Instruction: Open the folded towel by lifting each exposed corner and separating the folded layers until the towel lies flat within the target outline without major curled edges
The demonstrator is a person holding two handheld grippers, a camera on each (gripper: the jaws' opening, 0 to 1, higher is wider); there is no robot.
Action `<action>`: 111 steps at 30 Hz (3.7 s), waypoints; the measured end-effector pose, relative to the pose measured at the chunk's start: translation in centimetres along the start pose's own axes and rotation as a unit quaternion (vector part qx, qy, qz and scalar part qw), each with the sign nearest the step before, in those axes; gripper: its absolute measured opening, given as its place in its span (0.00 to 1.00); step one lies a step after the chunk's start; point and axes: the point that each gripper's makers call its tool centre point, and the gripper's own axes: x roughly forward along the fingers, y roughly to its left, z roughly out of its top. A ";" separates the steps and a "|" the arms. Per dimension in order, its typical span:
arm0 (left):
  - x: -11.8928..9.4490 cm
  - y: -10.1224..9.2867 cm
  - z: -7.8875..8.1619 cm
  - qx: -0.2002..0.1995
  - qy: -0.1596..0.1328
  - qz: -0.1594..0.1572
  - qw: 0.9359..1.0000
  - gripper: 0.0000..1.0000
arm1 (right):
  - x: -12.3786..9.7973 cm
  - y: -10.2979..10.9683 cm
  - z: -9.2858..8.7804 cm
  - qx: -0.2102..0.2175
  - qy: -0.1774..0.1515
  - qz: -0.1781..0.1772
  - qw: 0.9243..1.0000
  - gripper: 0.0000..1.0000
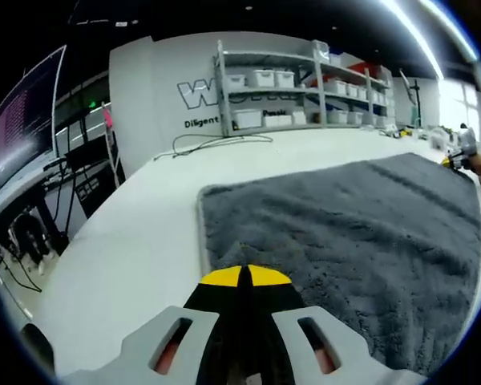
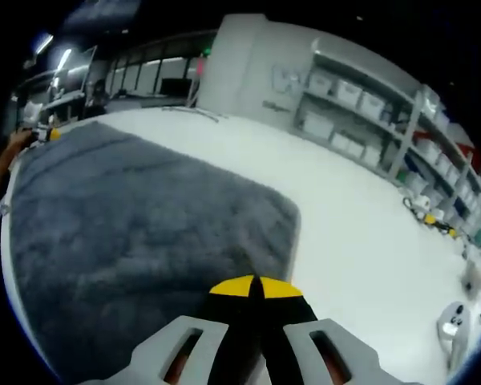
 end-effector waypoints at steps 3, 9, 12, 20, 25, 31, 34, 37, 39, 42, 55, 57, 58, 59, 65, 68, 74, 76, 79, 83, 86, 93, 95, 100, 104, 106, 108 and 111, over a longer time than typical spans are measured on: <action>-0.2 0.0 -0.1 0.001 0.002 0.003 1.000 0.01 | -0.1 0.3 0.0 0.003 -0.003 0.001 1.000 0.00; -0.5 0.3 -0.3 -0.002 0.005 0.004 1.000 0.01 | -0.5 0.8 -0.2 0.003 -0.007 -0.002 1.000 0.00; -0.6 0.6 -0.4 -0.006 0.004 0.005 1.000 0.01 | -0.7 0.9 -0.3 0.006 -0.009 -0.004 1.000 0.00; -0.9 1.4 -0.6 -0.006 0.006 0.013 1.000 0.01 | -1.1 0.9 -0.6 0.005 -0.006 -0.019 1.000 0.00; -0.9 1.6 -0.6 -0.006 0.008 0.015 1.000 0.01 | -1.2 1.2 -0.6 0.002 -0.003 -0.021 1.000 0.00; -0.8 1.3 -0.3 -0.016 0.010 0.009 1.000 0.01 | -0.6 0.5 -0.3 -0.004 0.007 -0.022 1.000 0.00; -1.0 0.9 0.3 -0.009 0.005 0.008 1.000 0.01 | -0.4 0.3 0.4 -0.007 -0.002 -0.020 1.000 0.00; -0.9 0.6 0.8 -0.007 -0.004 0.004 1.000 0.01 | -0.2 0.6 1.1 -0.006 -0.014 -0.010 1.000 0.00; -0.9 0.3 0.9 -0.005 -0.006 0.000 1.000 0.01 | 0.0 1.0 1.6 -0.002 -0.023 -0.002 1.000 0.00; -0.7 -0.6 1.1 -0.008 -0.011 -0.015 1.000 0.01 | 0.2 1.5 2.1 -0.007 -0.028 0.007 1.000 0.00; -0.4 -4.6 2.8 0.035 -0.034 -0.050 0.998 0.01 | 1.4 5.6 5.5 -0.022 -0.061 0.084 0.994 0.00; -0.5 -5.7 3.3 0.043 -0.038 -0.061 0.996 0.01 | 1.6 6.1 5.7 -0.022 -0.062 0.096 0.993 0.00; -0.5 -6.2 3.5 0.046 -0.040 -0.066 0.996 0.01 | 1.7 6.4 5.8 -0.023 -0.062 0.103 0.993 0.00; -0.5 -6.6 3.6 0.047 -0.042 -0.069 0.996 0.01 | 1.8 6.8 5.8 -0.023 -0.061 0.110 0.992 0.00; -0.2 -8.5 3.7 0.054 -0.042 -0.093 0.993 0.01 | 2.5 7.9 5.8 -0.035 -0.055 0.138 0.988 0.00; 0.1 -9.1 3.4 0.055 -0.039 -0.101 0.993 0.01 | 2.8 8.3 5.5 -0.046 -0.043 0.155 0.986 0.00; 0.7 -9.9 2.5 0.063 -0.019 -0.110 0.992 0.01 | 3.2 9.2 4.8 -0.065 -0.024 0.171 0.983 0.00; 0.8 -10.3 1.8 0.067 -0.007 -0.114 0.991 0.01 | 3.2 9.3 4.8 -0.068 -0.023 0.172 0.982 0.00; 0.6 -10.4 1.6 0.060 -0.005 -0.114 0.992 0.01 | 3.1 9.3 4.7 -0.064 -0.021 0.174 0.983 0.00; 0.3 -10.8 1.5 0.053 -0.005 -0.115 0.992 0.01 | 3.0 9.1 4.7 -0.064 -0.020 0.170 0.983 0.00; 0.1 -11.0 1.4 0.050 -0.004 -0.115 0.992 0.01 | 3.0 9.2 4.6 -0.064 -0.021 0.169 0.983 0.00; -0.5 -11.2 1.2 0.053 0.003 -0.109 0.993 0.01 | 3.1 8.9 4.5 -0.055 -0.021 0.165 0.985 0.00; -0.7 -11.3 1.1 0.052 0.003 -0.109 0.993 0.01 | 3.1 8.8 4.5 -0.052 -0.021 0.166 0.985 0.00; -0.8 -11.5 1.0 0.056 0.004 -0.107 0.993 0.01 | 2.9 9.0 4.4 -0.051 -0.022 0.165 0.985 0.00; -0.7 -10.9 1.0 0.054 0.009 -0.105 0.993 0.01 | 2.7 8.7 4.1 -0.049 -0.020 0.158 0.986 0.00; -0.8 -10.8 0.9 0.053 0.012 -0.104 0.993 0.01 | 2.6 8.7 4.0 -0.048 -0.019 0.158 0.986 0.00; -0.8 -10.7 0.8 0.052 0.012 -0.103 0.993 0.01 | 2.6 8.6 4.0 -0.048 -0.017 0.155 0.987 0.00; -1.1 -11.2 0.7 0.054 0.012 -0.102 0.993 0.01 | 2.4 8.4 3.8 -0.046 -0.014 0.150 0.988 0.00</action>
